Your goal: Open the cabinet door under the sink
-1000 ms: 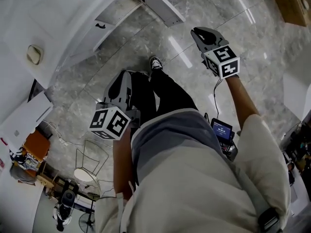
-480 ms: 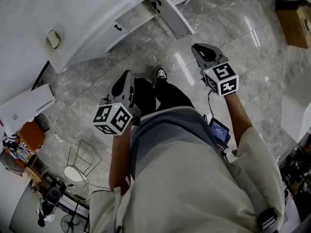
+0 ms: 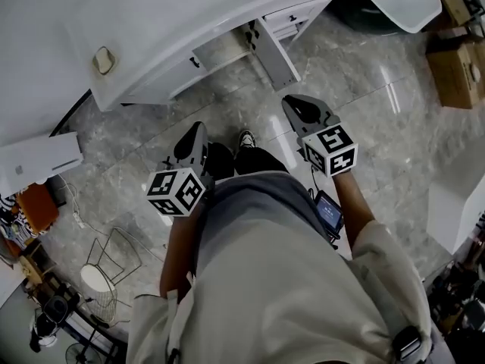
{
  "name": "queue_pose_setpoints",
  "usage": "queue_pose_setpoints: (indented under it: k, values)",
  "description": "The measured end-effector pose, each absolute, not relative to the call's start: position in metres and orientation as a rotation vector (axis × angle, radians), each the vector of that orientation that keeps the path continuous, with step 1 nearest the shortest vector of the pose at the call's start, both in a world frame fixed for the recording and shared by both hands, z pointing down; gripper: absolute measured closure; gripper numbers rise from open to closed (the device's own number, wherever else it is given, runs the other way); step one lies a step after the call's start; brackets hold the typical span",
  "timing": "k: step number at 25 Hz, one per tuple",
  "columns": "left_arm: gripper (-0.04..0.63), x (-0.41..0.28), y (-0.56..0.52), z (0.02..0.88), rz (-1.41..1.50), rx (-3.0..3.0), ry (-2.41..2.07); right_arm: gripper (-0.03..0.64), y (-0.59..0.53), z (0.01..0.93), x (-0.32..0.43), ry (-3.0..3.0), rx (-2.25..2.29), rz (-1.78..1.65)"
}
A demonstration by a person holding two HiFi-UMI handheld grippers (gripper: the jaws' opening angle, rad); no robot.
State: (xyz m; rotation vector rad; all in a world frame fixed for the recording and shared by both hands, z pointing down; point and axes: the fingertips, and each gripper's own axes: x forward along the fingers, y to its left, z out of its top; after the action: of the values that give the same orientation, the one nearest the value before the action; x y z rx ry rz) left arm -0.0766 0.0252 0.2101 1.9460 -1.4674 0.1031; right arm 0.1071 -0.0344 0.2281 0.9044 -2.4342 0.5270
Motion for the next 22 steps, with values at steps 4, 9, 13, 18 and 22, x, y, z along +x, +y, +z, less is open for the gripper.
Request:
queue_pose_setpoints:
  k: [4, 9, 13, 18, 22]
  values:
    - [0.595, -0.082, 0.028, 0.193, 0.077, 1.973, -1.508, 0.588, -0.030, 0.207, 0.098, -2.497, 0.903, 0.576]
    - [0.595, -0.087, 0.031, 0.178, 0.035, 1.985, -1.557, 0.591, -0.022, 0.182, 0.092, -2.566, 0.897, 0.668]
    - [0.595, -0.098, 0.037, 0.175, 0.016, 1.961, -1.598, 0.594, -0.017, 0.172, 0.079, -2.593, 0.870, 0.635]
    - [0.597, -0.105, 0.038, 0.170, 0.029, 1.936, -1.631, 0.598, -0.012, 0.153, 0.071, -2.634, 0.835, 0.599]
    - [0.597, -0.113, 0.042, 0.172, 0.025, 1.891, -1.656, 0.604, -0.006, 0.147, 0.065, -2.648, 0.832, 0.575]
